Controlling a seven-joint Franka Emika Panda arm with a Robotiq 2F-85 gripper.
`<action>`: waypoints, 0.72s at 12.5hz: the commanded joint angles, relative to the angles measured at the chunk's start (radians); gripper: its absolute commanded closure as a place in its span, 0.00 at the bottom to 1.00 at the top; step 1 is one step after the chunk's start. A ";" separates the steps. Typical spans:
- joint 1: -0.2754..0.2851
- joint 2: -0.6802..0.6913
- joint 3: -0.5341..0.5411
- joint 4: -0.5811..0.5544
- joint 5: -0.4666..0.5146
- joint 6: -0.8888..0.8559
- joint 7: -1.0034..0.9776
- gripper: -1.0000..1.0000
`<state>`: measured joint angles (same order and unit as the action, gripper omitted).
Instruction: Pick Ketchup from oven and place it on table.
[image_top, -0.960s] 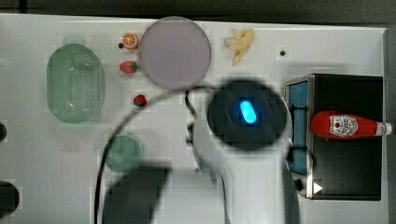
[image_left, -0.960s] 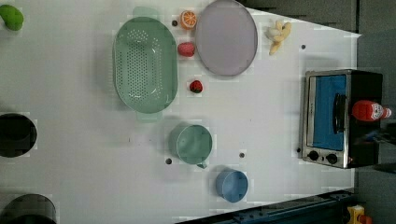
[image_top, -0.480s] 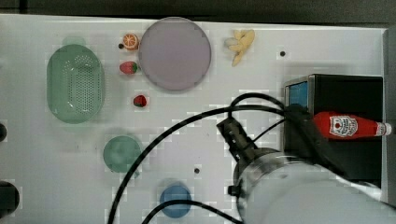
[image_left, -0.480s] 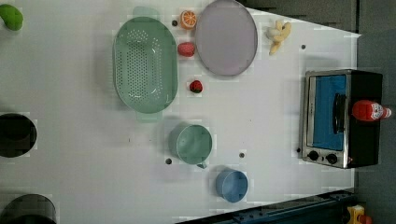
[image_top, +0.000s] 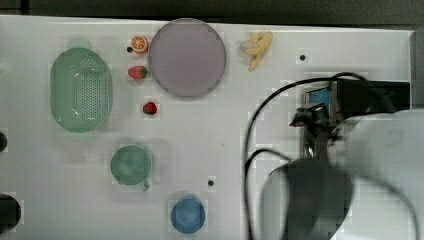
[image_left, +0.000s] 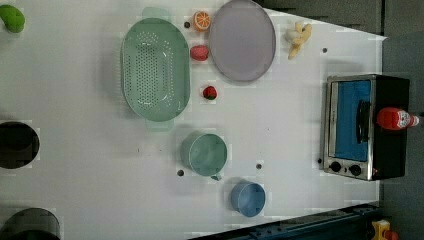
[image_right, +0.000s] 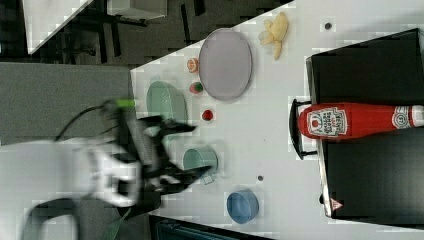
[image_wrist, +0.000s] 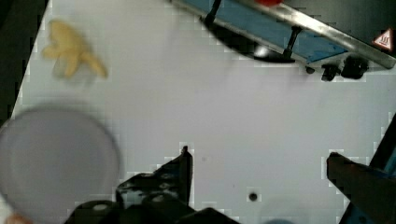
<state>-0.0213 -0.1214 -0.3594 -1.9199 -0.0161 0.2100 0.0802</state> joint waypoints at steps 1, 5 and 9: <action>-0.046 0.055 -0.115 -0.008 0.007 0.167 0.001 0.00; -0.056 0.232 -0.203 0.050 0.011 0.281 0.002 0.00; -0.085 0.387 -0.218 0.071 0.136 0.350 0.004 0.00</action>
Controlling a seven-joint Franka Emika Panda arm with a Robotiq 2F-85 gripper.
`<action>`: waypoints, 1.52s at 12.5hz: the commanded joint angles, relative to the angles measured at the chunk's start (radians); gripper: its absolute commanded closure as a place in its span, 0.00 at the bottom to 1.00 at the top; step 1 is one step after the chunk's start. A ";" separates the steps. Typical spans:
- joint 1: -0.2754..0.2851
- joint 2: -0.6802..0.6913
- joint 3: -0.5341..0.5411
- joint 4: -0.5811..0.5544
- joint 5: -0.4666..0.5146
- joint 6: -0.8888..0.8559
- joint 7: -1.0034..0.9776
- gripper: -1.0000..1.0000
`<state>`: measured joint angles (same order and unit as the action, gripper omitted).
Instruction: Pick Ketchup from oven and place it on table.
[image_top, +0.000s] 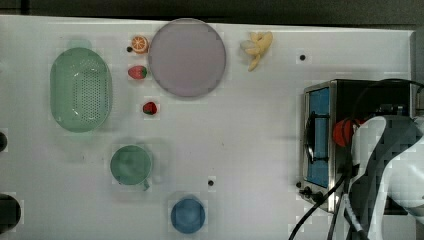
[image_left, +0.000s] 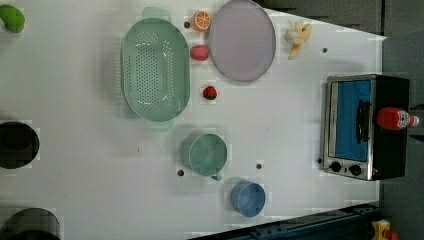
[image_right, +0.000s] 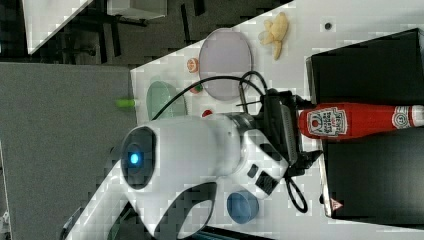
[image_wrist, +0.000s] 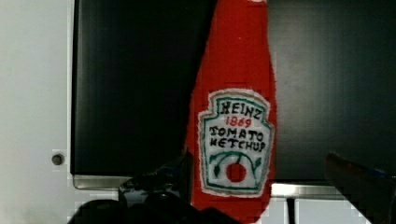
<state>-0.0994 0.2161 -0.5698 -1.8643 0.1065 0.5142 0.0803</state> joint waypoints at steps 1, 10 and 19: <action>-0.007 0.070 -0.007 0.015 0.013 0.067 0.004 0.00; -0.008 0.110 0.000 0.035 0.065 0.069 0.003 0.38; 0.221 -0.121 0.185 0.275 -0.052 -0.384 0.002 0.38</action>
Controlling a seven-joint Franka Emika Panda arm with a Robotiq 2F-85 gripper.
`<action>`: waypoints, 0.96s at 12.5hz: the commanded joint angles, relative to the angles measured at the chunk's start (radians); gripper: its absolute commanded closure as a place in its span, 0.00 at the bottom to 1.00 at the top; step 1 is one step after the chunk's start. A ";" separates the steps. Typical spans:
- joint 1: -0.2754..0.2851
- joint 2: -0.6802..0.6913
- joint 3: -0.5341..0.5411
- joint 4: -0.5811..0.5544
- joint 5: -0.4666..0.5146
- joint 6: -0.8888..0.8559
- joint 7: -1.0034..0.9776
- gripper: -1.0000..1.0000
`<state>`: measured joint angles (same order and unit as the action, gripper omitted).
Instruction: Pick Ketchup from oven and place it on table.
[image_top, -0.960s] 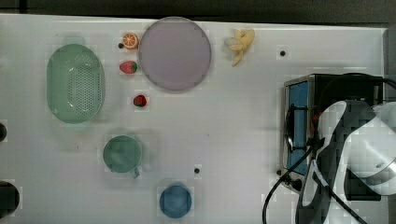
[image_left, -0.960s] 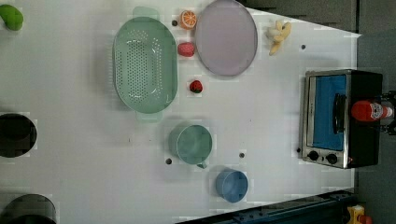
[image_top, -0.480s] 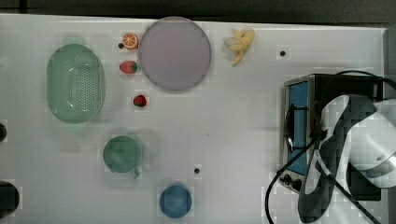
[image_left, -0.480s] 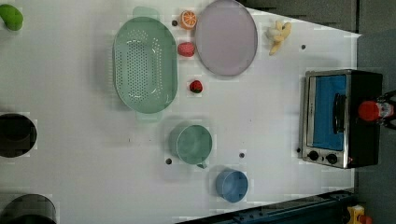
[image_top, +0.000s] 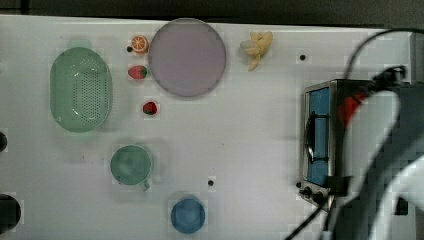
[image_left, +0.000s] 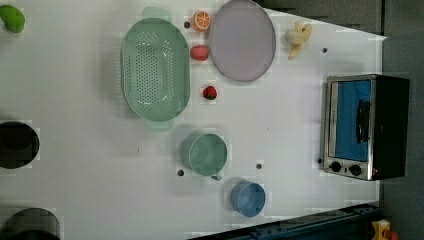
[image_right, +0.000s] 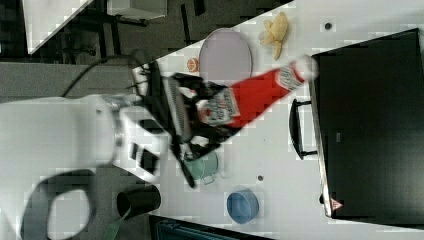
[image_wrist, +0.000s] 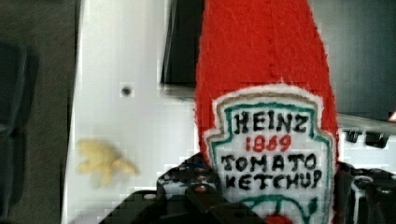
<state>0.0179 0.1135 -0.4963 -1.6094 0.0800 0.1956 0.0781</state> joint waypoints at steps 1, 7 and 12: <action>0.114 -0.020 0.148 0.019 -0.026 -0.068 0.004 0.38; 0.133 -0.023 0.292 -0.197 -0.042 0.028 0.034 0.38; 0.135 -0.005 0.295 -0.526 -0.069 0.330 0.034 0.38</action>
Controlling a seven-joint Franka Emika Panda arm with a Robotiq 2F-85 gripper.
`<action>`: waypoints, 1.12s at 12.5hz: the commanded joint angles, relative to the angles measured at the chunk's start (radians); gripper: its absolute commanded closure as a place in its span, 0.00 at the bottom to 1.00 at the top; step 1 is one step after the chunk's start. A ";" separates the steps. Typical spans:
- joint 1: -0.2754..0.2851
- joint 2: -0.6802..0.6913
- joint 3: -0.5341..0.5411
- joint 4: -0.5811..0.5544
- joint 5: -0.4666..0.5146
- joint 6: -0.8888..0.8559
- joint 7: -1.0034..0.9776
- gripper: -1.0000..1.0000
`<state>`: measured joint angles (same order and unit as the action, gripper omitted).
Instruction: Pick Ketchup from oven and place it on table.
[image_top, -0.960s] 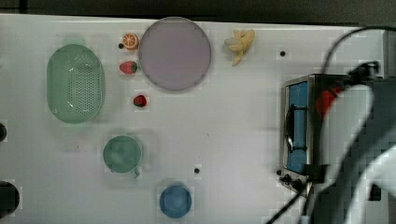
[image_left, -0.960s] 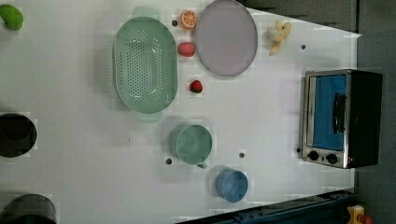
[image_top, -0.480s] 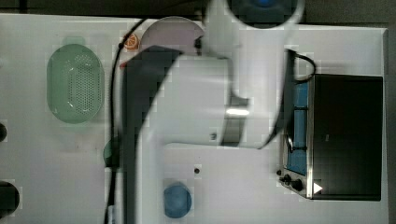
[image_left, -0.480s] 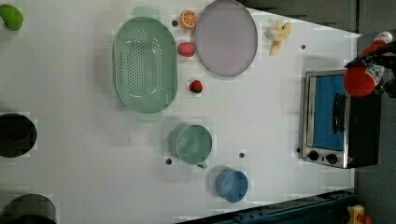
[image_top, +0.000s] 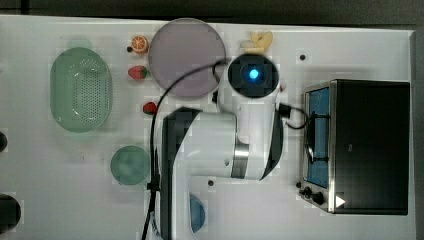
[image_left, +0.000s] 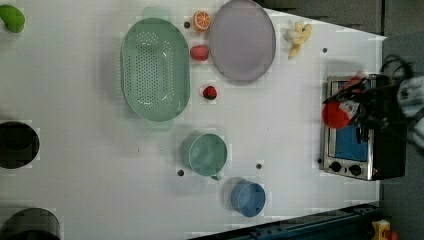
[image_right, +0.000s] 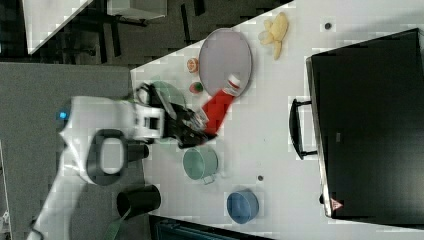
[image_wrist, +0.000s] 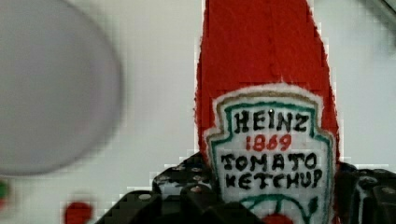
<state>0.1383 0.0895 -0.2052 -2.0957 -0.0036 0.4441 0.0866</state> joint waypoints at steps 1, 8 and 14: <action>0.015 0.035 0.004 -0.100 0.015 0.156 0.026 0.38; 0.027 0.208 0.025 -0.164 0.020 0.449 0.026 0.12; 0.025 0.032 0.024 -0.077 0.020 0.249 0.036 0.00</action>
<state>0.1731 0.1724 -0.1664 -2.2227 0.0109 0.7397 0.0909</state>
